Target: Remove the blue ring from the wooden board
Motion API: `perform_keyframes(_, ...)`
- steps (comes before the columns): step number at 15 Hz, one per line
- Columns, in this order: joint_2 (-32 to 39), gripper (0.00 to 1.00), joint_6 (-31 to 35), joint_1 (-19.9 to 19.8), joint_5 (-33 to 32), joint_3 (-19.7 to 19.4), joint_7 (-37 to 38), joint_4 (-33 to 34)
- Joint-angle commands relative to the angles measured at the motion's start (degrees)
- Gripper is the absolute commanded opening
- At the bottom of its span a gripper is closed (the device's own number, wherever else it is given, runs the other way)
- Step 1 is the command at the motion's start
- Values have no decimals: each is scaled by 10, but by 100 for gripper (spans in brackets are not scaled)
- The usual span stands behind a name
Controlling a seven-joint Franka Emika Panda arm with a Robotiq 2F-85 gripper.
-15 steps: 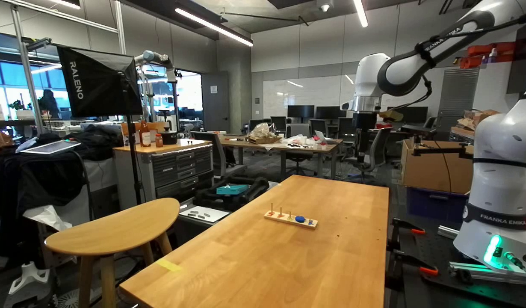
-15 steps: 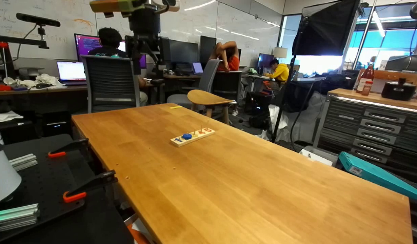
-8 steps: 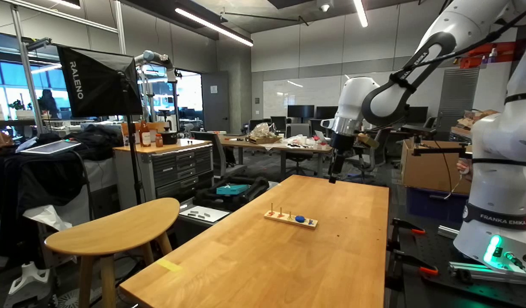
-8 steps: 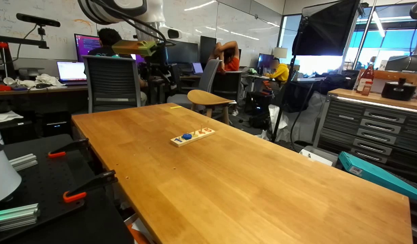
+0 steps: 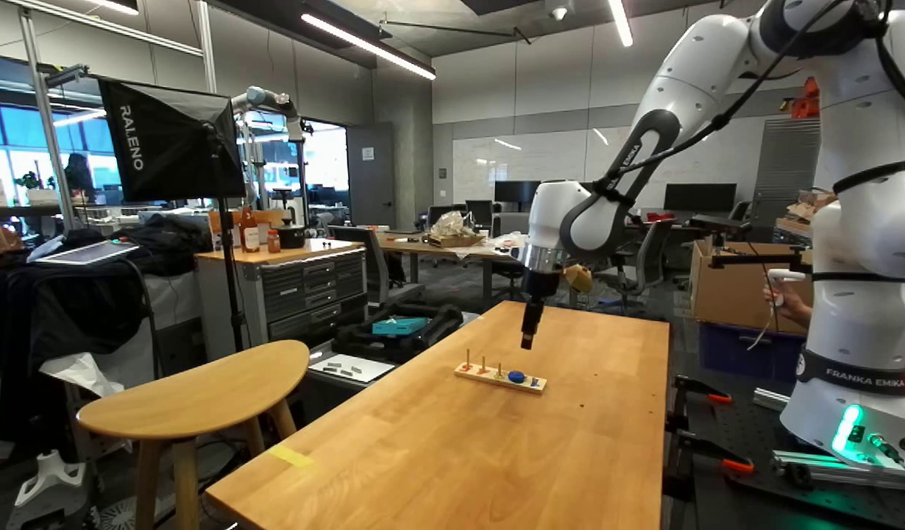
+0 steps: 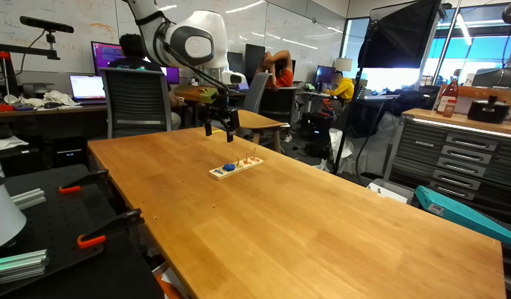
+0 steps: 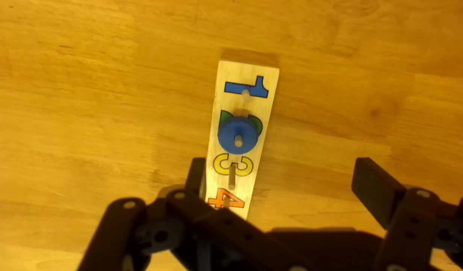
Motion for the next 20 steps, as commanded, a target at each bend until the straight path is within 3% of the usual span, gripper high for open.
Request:
perform_keyframes(1,81,100,-7,-1,-26,1,53,80)
perform_keyframes(8,143,100,-11,11,-45,-16,111,115)
perform_keyframes(20,179,100,-6,10,-38,-17,124,129)
